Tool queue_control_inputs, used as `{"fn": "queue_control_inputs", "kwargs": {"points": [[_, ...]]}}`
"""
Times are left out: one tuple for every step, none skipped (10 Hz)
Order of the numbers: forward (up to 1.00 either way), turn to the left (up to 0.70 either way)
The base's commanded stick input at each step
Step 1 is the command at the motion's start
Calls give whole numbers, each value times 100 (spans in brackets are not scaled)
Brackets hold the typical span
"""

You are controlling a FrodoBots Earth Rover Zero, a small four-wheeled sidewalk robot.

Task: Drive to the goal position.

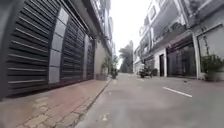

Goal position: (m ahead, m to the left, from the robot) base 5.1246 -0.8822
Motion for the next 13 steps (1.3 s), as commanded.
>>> {"fn": "queue_control_inputs", "kwargs": {"points": [[49,0],[49,0],[49,0],[49,0],[49,0],[49,0],[49,0],[49,0],[49,0],[49,0],[49,0],[49,0],[49,0]]}}
